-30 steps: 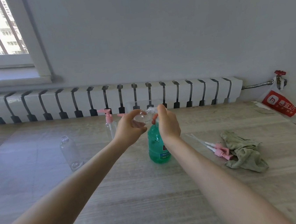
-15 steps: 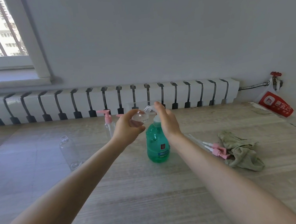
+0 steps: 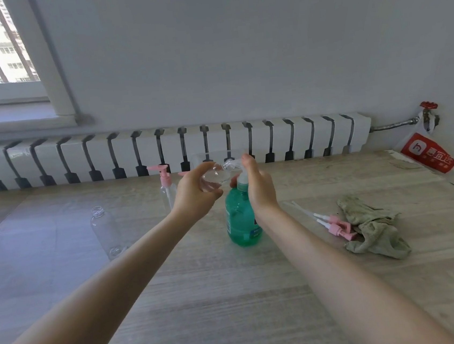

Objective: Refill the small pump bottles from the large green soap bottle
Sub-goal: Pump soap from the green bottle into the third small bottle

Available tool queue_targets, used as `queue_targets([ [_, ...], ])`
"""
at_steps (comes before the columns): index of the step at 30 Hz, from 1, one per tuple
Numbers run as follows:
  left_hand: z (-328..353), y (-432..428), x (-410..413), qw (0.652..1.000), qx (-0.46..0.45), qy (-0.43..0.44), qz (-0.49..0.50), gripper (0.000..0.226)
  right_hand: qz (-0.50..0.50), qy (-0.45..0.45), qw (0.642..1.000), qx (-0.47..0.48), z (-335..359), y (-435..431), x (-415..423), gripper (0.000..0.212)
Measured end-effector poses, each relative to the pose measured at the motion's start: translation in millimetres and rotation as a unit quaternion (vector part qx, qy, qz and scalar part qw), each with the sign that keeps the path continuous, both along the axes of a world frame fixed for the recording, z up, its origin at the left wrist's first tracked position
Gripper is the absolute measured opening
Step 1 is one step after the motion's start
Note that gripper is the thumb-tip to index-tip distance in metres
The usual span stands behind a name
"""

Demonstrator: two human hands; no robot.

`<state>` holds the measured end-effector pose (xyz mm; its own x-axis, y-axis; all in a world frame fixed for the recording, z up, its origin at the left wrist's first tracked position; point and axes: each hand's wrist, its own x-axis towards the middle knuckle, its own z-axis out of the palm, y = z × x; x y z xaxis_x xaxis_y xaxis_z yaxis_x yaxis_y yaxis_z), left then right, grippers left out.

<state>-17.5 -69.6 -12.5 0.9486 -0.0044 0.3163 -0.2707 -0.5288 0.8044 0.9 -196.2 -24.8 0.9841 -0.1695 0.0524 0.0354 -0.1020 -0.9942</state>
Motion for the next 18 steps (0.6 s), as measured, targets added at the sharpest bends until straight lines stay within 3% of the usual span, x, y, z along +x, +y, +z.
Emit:
queue_targets([
  [9,-8.8,-1.9,2.0,1.0,0.008,-0.01,0.013,0.052,-0.002,-0.029,0.998,-0.049,-2.3,2.2,3.1,0.056],
  [18,-7.3,-0.6,0.3,1.0,0.007,-0.001,0.004,0.054,-0.011,-0.025,0.998,-0.05,-4.9,2.8,4.1,0.061],
])
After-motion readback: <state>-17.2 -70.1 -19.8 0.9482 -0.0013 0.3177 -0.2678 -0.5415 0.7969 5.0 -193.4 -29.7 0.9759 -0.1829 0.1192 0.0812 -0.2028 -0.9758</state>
